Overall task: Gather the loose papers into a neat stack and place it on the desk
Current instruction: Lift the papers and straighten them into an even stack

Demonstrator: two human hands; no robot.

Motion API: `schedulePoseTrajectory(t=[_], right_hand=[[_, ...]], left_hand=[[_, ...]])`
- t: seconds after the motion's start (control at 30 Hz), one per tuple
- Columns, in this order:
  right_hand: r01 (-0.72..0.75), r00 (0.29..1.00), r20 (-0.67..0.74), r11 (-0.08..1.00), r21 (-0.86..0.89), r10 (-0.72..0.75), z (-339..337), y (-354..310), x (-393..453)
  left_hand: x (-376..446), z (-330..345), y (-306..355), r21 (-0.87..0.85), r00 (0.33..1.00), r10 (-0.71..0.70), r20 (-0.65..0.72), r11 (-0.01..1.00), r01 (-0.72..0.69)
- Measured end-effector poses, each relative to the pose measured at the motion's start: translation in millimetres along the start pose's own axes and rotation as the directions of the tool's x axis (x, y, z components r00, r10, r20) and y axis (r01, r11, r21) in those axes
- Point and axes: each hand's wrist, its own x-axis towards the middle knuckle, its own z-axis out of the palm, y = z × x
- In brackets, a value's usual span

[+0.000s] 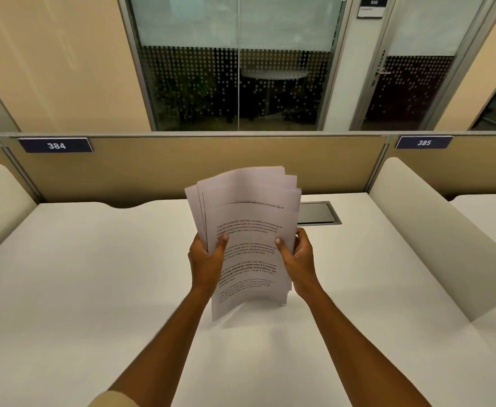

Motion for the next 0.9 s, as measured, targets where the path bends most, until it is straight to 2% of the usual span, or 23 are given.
schedulePoseTrajectory(t=[0.2,0.5,0.77,0.9], right_hand=[[-0.048,0.999,-0.007,0.997,-0.062,0.048,-1.0,18.4,-12.5],[-0.055,0.998,0.002,0.992,-0.113,0.055,-6.3,26.9,-18.7],[-0.009,0.998,-0.056,1.000,-0.015,0.009,2.0,6.7,-12.3],[0.044,0.980,-0.192,0.999,-0.013,-0.045,11.1,-15.9,-3.7]], left_hand=[[-13.9,-2.4,-12.4,0.019,0.999,-0.042,0.005,0.999,0.041],[-27.5,-10.6,-16.9,-0.008,1.000,0.000,0.004,1.000,0.000],[-19.8,-3.8,1.5,-0.022,0.989,0.008,-0.150,1.000,-0.011],[-10.5,6.5,23.8,0.010,0.960,-0.004,-0.281,1.000,0.007]])
